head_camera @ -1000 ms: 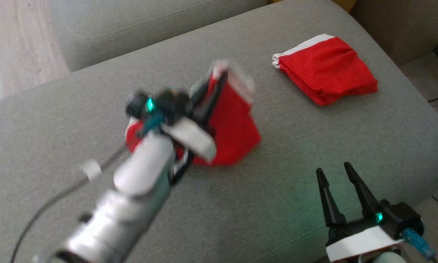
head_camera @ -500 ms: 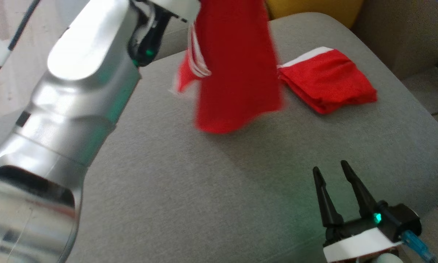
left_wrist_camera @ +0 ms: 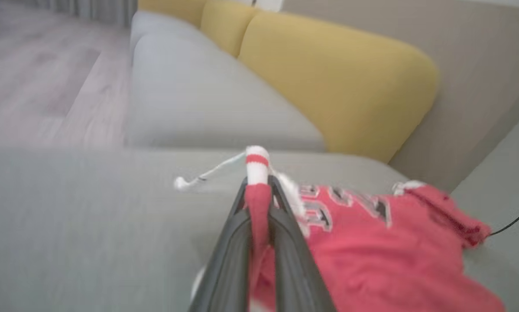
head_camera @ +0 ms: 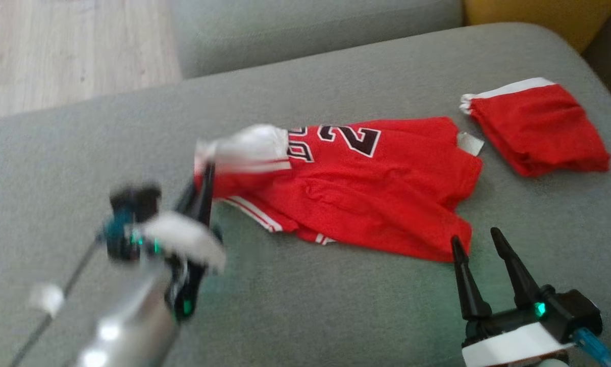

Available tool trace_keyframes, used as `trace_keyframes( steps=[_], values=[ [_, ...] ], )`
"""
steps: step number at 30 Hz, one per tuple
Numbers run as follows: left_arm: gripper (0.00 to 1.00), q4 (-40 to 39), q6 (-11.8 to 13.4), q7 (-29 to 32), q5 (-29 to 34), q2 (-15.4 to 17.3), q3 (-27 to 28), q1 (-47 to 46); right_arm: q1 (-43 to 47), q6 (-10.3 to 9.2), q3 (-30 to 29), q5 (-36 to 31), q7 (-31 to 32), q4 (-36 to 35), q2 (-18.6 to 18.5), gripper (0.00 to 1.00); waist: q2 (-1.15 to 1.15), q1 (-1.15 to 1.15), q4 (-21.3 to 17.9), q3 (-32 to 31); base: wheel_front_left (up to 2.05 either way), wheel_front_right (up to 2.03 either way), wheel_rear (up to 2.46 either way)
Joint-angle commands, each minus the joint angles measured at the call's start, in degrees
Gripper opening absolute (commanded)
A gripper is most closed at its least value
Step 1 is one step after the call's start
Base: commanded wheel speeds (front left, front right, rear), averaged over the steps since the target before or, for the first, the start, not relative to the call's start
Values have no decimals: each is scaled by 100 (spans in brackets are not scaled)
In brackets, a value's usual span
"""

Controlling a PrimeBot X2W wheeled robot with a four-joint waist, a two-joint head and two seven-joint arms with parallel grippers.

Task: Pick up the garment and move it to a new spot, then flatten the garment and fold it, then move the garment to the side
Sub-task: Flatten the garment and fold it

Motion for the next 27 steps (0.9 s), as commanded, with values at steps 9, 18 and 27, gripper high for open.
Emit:
trace_keyframes(
  steps=[9,18,27],
  values=[
    [0,-661,168,-63,-94,-46,317,1351,-166,-5,7,-79,-63,-216,-59,100,0,0,455,285,0,0,0],
    [100,-1452,579,-12,377,206,59,1644,-221,-5,55,-86,-63,-195,-95,100,0,0,512,300,0,0,0],
    [100,-2869,1240,548,438,1094,628,960,-222,-5,97,-72,-63,-190,-125,100,0,0,374,414,0,0,0]
  ],
)
